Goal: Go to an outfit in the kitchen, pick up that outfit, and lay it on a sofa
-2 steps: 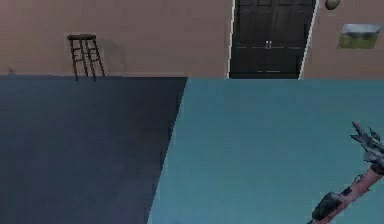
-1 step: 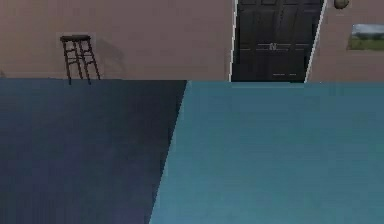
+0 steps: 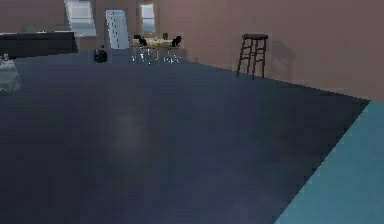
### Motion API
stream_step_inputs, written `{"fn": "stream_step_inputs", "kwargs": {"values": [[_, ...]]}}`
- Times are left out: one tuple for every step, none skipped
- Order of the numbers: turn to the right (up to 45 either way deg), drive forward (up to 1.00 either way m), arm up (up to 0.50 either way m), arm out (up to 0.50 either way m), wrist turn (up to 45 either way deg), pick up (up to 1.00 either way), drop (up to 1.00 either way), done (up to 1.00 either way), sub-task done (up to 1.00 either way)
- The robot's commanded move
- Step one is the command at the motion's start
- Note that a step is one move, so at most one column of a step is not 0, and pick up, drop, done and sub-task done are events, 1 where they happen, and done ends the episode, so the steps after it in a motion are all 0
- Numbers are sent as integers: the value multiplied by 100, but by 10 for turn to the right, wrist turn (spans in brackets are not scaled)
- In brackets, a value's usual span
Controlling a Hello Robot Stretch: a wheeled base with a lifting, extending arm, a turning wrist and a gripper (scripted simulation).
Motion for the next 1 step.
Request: {"fn": "stream_step_inputs", "kwargs": {"values": [[-330, 0, 0, 0, 0, 0, 0, 0, 0]]}}
